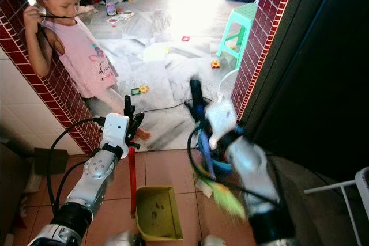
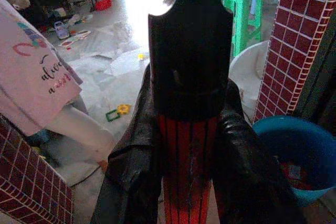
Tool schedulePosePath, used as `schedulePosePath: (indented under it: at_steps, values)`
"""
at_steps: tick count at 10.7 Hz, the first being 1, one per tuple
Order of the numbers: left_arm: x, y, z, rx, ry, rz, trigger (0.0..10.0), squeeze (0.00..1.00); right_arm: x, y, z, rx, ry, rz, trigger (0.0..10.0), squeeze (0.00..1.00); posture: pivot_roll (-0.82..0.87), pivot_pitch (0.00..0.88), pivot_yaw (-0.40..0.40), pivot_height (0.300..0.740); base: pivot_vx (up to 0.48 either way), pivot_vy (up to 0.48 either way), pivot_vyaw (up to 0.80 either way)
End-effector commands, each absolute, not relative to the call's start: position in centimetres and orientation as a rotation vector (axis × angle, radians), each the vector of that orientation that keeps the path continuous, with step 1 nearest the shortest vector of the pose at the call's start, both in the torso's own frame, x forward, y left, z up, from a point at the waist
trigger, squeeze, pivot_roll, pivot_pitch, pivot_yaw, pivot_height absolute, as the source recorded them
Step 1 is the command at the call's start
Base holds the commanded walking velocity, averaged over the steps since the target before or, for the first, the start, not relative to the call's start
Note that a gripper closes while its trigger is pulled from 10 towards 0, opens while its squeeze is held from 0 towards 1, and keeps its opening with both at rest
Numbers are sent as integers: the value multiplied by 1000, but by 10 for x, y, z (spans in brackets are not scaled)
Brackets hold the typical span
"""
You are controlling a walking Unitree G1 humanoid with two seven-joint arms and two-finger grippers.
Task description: Sweep floor
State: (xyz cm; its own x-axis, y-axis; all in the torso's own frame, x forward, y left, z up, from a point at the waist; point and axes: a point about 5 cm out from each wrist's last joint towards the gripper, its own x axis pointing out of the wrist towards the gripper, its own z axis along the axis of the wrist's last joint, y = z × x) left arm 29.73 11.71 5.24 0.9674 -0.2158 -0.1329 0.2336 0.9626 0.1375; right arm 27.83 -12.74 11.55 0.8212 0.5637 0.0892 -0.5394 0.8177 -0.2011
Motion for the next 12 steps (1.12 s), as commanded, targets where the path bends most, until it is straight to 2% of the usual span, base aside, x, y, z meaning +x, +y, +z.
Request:
schedulePosePath:
  at_steps: [1, 4, 6, 8, 9, 12]
  values:
    - [299, 119, 49, 204, 147, -242, 10000, 0, 279, -121, 119, -153, -163, 612, 10000, 0, -62, 0, 36, 740, 0, 0, 0]
    - [300, 107, 41, 172, 199, -272, 10000, 0, 285, -102, 126, 16, -161, 602, 10000, 0, -58, 0, 39, 740, 0, 0, 0]
    - [301, 101, 37, 161, 222, -288, 10000, 0, 298, -106, 152, 161, -183, 579, 10000, 0, -60, 0, 38, 740, 0, 0, 0]
    - [301, 100, 36, 161, 224, -293, 10000, 0, 305, -112, 176, 155, -232, 617, 10000, 0, -60, 0, 38, 740, 0, 0, 0]
    - [300, 101, 34, 162, 230, -295, 10000, 0, 314, -125, 203, 47, -343, 587, 10000, 0, -66, 0, 41, 740, 0, 0, 0]
    - [299, 103, 32, 166, 238, -296, 10000, 0, 322, -141, 214, -114, -421, 488, 10000, 0, -63, 0, 35, 740, 0, 0, 0]
